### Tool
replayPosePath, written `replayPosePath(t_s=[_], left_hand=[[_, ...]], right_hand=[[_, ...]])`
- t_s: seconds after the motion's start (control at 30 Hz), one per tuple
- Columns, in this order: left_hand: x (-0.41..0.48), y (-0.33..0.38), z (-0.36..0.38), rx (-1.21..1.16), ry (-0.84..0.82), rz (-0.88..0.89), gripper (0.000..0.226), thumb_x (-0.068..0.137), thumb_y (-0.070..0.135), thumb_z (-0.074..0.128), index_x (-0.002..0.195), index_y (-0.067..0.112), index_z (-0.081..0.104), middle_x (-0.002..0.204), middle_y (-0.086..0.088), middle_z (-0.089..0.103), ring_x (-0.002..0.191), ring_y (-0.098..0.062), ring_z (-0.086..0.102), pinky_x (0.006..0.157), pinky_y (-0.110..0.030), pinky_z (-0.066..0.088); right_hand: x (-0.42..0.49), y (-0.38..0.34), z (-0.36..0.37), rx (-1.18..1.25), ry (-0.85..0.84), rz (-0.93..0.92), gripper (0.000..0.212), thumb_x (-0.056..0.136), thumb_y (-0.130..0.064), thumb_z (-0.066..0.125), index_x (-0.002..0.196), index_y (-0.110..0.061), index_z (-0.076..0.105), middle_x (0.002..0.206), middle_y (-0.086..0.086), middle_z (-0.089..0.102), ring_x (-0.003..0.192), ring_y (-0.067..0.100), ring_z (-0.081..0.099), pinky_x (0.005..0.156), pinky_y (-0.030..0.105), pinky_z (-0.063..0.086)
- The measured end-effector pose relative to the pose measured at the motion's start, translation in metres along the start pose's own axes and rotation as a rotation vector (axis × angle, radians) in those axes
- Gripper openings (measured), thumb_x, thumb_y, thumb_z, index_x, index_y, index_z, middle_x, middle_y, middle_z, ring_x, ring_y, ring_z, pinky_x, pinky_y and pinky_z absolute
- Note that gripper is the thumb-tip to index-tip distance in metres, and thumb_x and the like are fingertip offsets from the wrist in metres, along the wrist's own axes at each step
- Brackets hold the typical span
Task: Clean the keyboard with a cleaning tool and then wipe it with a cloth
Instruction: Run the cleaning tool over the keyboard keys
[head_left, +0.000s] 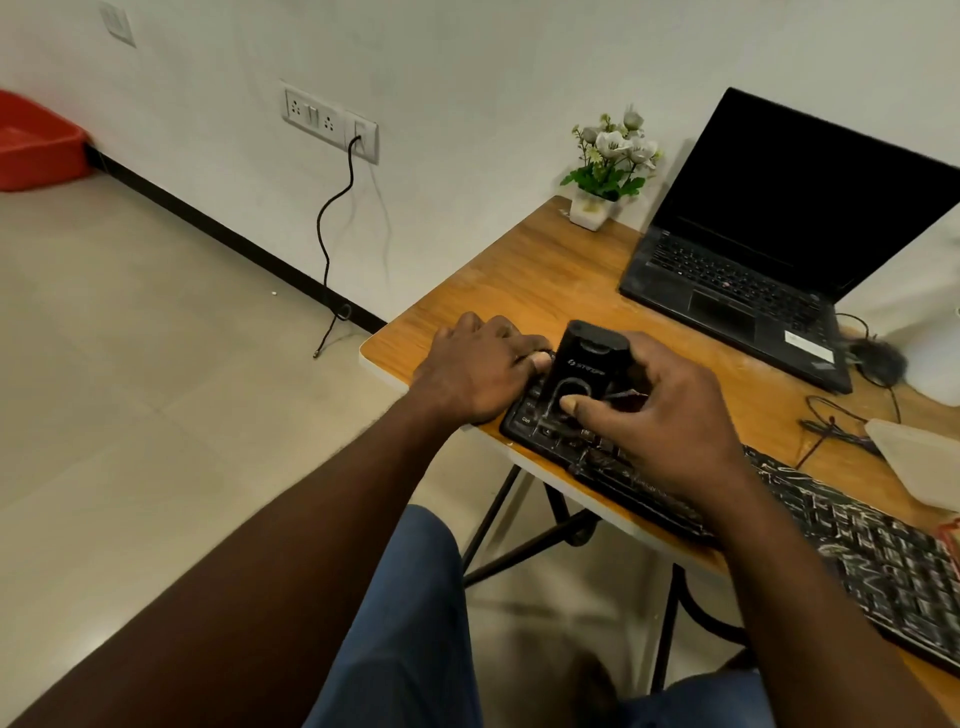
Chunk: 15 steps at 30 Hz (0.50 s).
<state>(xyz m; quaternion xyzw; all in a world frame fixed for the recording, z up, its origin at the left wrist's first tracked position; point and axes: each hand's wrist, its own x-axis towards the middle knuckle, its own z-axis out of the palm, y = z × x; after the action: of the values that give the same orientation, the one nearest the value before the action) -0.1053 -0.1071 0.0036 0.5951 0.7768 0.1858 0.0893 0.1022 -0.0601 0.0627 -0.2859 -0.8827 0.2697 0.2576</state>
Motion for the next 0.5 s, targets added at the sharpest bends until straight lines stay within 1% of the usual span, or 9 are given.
replayPosePath(t_s=[0.07, 0.1, 0.2, 0.23, 0.33, 0.37, 0.43, 0.47, 0.5], left_hand=[[-0.002, 0.000, 0.004, 0.089, 0.060, 0.025, 0.042, 0.105, 0.050, 0.035, 0.146, 0.043, 0.043, 0.142, 0.002, 0.048, 0.126, -0.027, 0.040, 0.101, -0.047, 0.036], [-0.002, -0.001, 0.006, 0.111, 0.086, 0.034, 0.042, 0.104, 0.049, 0.038, 0.145, 0.042, 0.044, 0.140, 0.001, 0.049, 0.124, -0.027, 0.041, 0.099, -0.047, 0.037], [-0.005, 0.000, 0.007, 0.097, 0.136, 0.042, 0.038, 0.105, 0.047, 0.037, 0.138, 0.035, 0.049, 0.137, 0.000, 0.051, 0.121, -0.027, 0.042, 0.097, -0.046, 0.040], [-0.007, 0.001, 0.005, 0.102, 0.139, 0.048, 0.037, 0.104, 0.047, 0.040, 0.136, 0.033, 0.051, 0.137, -0.001, 0.050, 0.121, -0.026, 0.041, 0.098, -0.046, 0.040], [-0.011, 0.001, 0.001, 0.085, 0.123, 0.069, 0.049, 0.094, 0.047, 0.064, 0.138, 0.032, 0.049, 0.136, 0.002, 0.047, 0.122, -0.024, 0.038, 0.102, -0.045, 0.041], [-0.011, 0.001, 0.001, 0.059, 0.125, 0.048, 0.049, 0.093, 0.045, 0.066, 0.137, 0.031, 0.050, 0.136, 0.002, 0.047, 0.122, -0.022, 0.038, 0.103, -0.045, 0.041], [-0.010, 0.002, 0.001, 0.056, 0.155, 0.033, 0.039, 0.095, 0.044, 0.062, 0.129, 0.027, 0.053, 0.135, 0.004, 0.048, 0.118, -0.019, 0.037, 0.103, -0.043, 0.040], [-0.010, 0.002, 0.000, 0.062, 0.164, 0.036, 0.037, 0.096, 0.045, 0.060, 0.128, 0.026, 0.054, 0.133, 0.005, 0.048, 0.117, -0.017, 0.037, 0.102, -0.043, 0.040], [-0.010, 0.002, 0.000, 0.063, 0.157, 0.039, 0.041, 0.096, 0.046, 0.061, 0.131, 0.028, 0.052, 0.131, 0.007, 0.047, 0.115, -0.016, 0.036, 0.102, -0.042, 0.040]], right_hand=[[0.002, 0.002, 0.003, 0.007, -0.117, -0.041, 0.063, 0.080, -0.024, 0.088, 0.138, -0.026, 0.063, 0.110, -0.017, 0.072, 0.095, -0.003, 0.069, 0.081, 0.018, 0.059], [0.004, 0.004, 0.004, -0.009, -0.127, -0.064, 0.064, 0.080, -0.024, 0.088, 0.139, -0.025, 0.062, 0.111, -0.016, 0.072, 0.096, -0.002, 0.069, 0.082, 0.020, 0.059], [0.010, 0.009, 0.004, -0.041, -0.067, -0.092, 0.065, 0.081, -0.026, 0.087, 0.141, -0.026, 0.061, 0.113, -0.013, 0.073, 0.097, -0.002, 0.069, 0.082, 0.020, 0.059], [0.011, 0.009, 0.004, -0.043, -0.068, -0.111, 0.065, 0.081, -0.026, 0.087, 0.140, -0.026, 0.062, 0.112, -0.014, 0.073, 0.097, -0.002, 0.069, 0.081, 0.018, 0.058], [0.010, 0.005, 0.007, -0.050, -0.141, -0.219, 0.062, 0.079, -0.028, 0.087, 0.137, -0.023, 0.064, 0.113, -0.016, 0.072, 0.099, -0.004, 0.067, 0.082, 0.015, 0.055], [0.011, 0.005, 0.008, -0.064, -0.135, -0.246, 0.062, 0.079, -0.027, 0.087, 0.137, -0.023, 0.065, 0.114, -0.016, 0.072, 0.101, -0.004, 0.067, 0.084, 0.015, 0.054], [0.014, 0.007, 0.008, -0.093, -0.081, -0.274, 0.061, 0.079, -0.024, 0.087, 0.136, -0.022, 0.065, 0.114, -0.016, 0.071, 0.101, -0.003, 0.067, 0.086, 0.015, 0.054], [0.015, 0.009, 0.007, -0.099, -0.064, -0.288, 0.061, 0.079, -0.022, 0.087, 0.136, -0.022, 0.065, 0.114, -0.016, 0.071, 0.101, -0.003, 0.067, 0.085, 0.016, 0.055], [0.014, 0.010, 0.007, -0.089, -0.074, -0.299, 0.061, 0.079, -0.022, 0.087, 0.136, -0.023, 0.065, 0.115, -0.016, 0.071, 0.102, -0.003, 0.067, 0.086, 0.016, 0.054]])
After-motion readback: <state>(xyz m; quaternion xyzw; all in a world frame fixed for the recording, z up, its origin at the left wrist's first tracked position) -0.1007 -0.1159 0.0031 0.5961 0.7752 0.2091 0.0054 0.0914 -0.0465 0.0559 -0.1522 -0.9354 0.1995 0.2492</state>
